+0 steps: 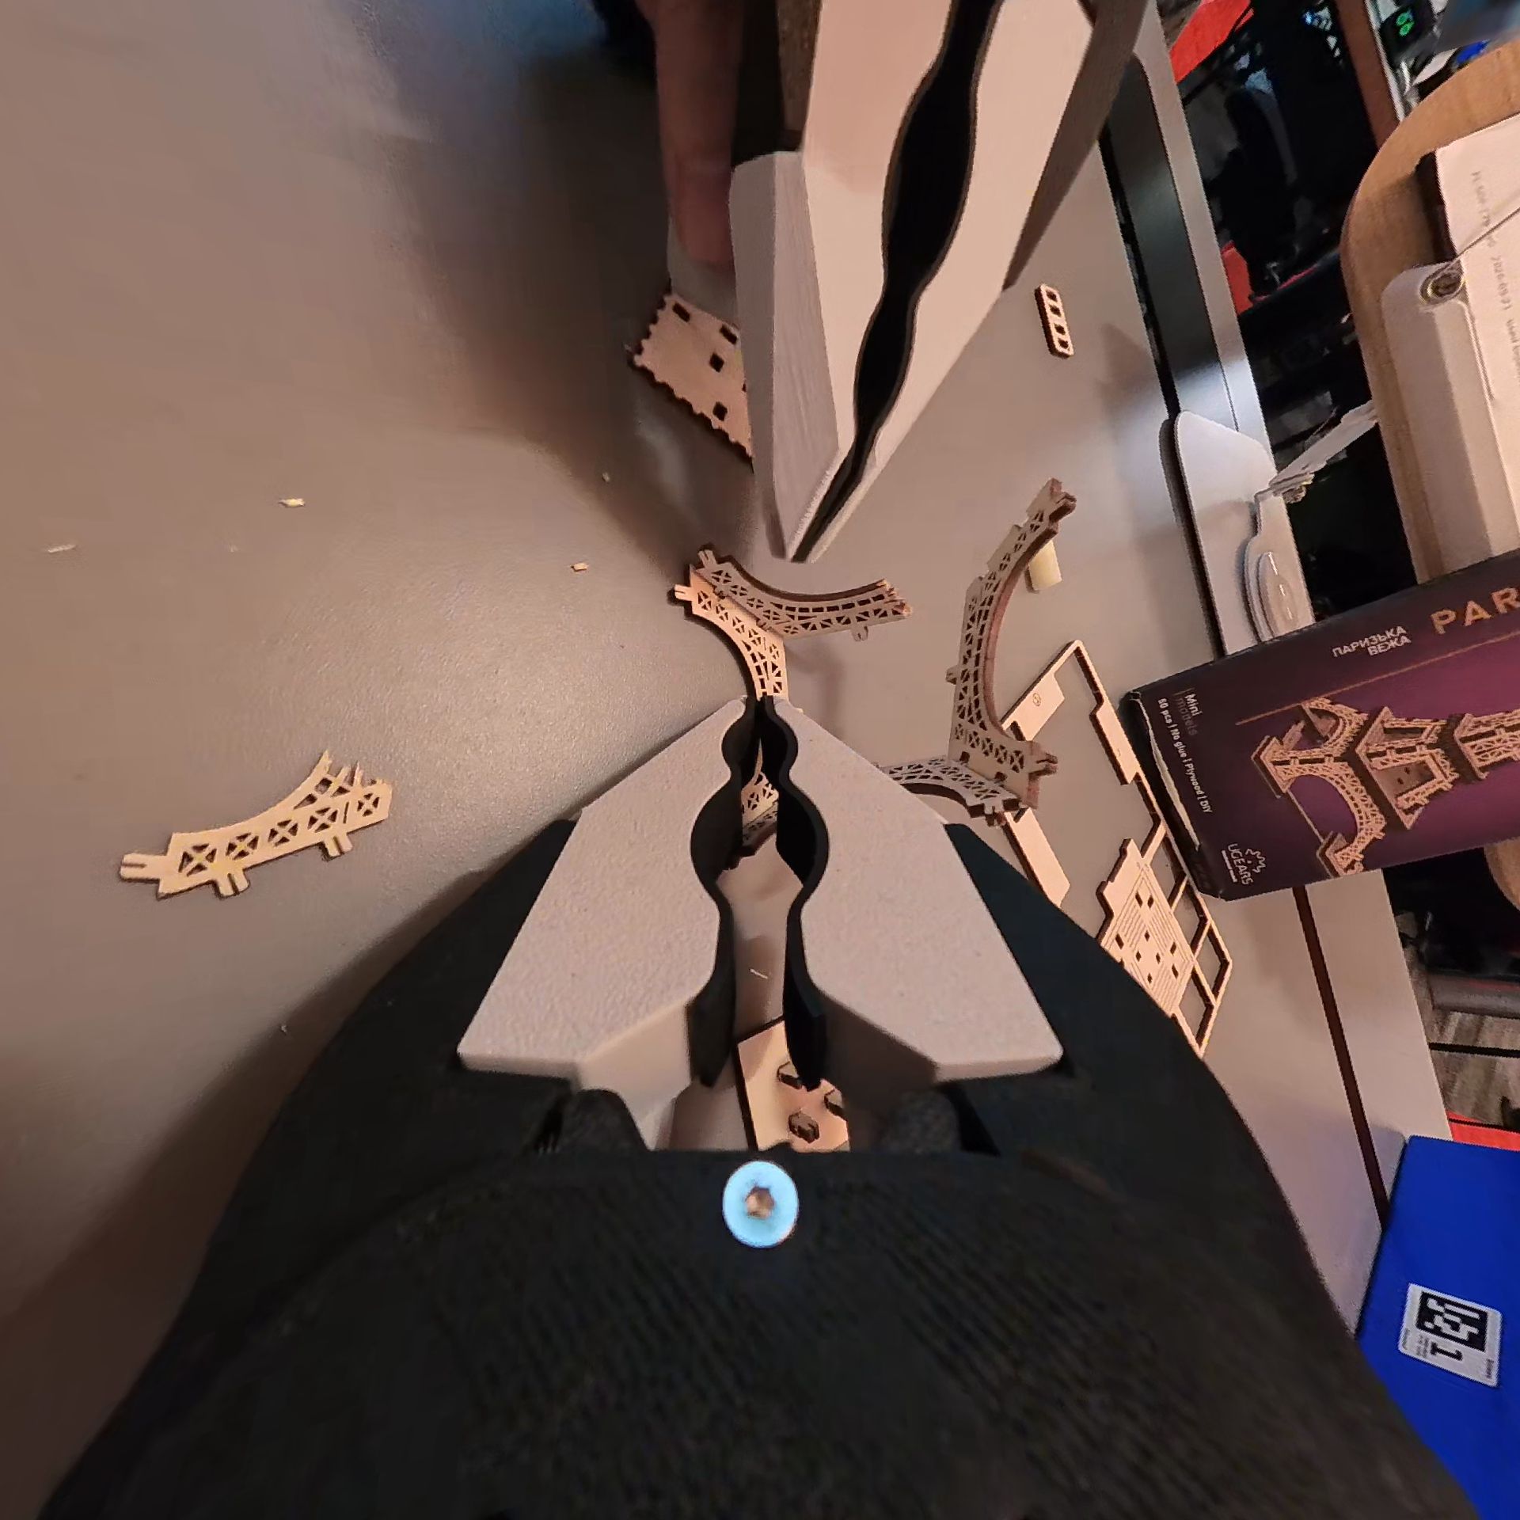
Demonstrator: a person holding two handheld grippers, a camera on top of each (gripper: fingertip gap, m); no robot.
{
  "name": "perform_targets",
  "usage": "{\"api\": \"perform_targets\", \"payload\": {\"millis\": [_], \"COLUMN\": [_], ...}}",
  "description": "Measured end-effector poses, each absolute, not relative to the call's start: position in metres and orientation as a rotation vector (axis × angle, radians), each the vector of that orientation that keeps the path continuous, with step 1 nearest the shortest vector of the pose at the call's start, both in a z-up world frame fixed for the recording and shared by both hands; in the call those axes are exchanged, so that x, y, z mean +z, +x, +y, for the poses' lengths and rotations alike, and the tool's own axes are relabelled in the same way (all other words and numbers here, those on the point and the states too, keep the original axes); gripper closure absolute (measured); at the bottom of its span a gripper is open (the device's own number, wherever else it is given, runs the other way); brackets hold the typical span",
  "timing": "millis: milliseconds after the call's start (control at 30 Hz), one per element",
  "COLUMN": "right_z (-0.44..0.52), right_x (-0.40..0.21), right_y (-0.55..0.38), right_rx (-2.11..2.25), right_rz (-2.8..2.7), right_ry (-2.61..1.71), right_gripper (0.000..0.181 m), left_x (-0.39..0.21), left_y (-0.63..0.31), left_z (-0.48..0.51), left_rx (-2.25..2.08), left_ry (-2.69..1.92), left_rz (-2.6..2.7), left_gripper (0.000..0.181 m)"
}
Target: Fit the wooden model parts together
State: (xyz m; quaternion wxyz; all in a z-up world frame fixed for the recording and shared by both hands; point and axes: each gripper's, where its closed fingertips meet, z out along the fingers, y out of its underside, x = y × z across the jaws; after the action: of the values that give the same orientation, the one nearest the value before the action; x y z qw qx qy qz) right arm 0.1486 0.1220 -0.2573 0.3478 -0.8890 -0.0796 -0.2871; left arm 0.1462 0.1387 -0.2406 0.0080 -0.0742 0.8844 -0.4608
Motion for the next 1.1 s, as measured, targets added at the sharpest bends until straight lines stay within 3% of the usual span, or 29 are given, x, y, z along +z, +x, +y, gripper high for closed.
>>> {"api": "perform_targets", "payload": {"millis": [300, 933, 1033, 1100], "right_z": [0.122, 0.122, 0.123, 0.123], "right_x": [-0.257, -0.257, -0.257, -0.257], "right_y": [0.149, 0.149, 0.149, 0.149], "right_rx": [-0.745, -0.750, -0.744, -0.752], "right_rz": [-0.204, -0.211, -0.215, -0.224], "right_ry": [-2.307, -2.305, -2.300, -2.299], "right_gripper": [0.181, 0.181, 0.181, 0.181], "left_x": [-0.251, -0.246, -0.214, -0.215], "left_y": [0.139, 0.139, 0.146, 0.153], "left_z": [0.136, 0.132, 0.128, 0.132], "left_rx": [-1.373, -1.467, -1.727, -1.671], "left_ry": [-0.071, -0.162, -0.317, -0.513], "left_rz": [2.870, 2.924, 2.733, 2.702], "left_gripper": [0.181, 0.181, 0.181, 0.174]}}
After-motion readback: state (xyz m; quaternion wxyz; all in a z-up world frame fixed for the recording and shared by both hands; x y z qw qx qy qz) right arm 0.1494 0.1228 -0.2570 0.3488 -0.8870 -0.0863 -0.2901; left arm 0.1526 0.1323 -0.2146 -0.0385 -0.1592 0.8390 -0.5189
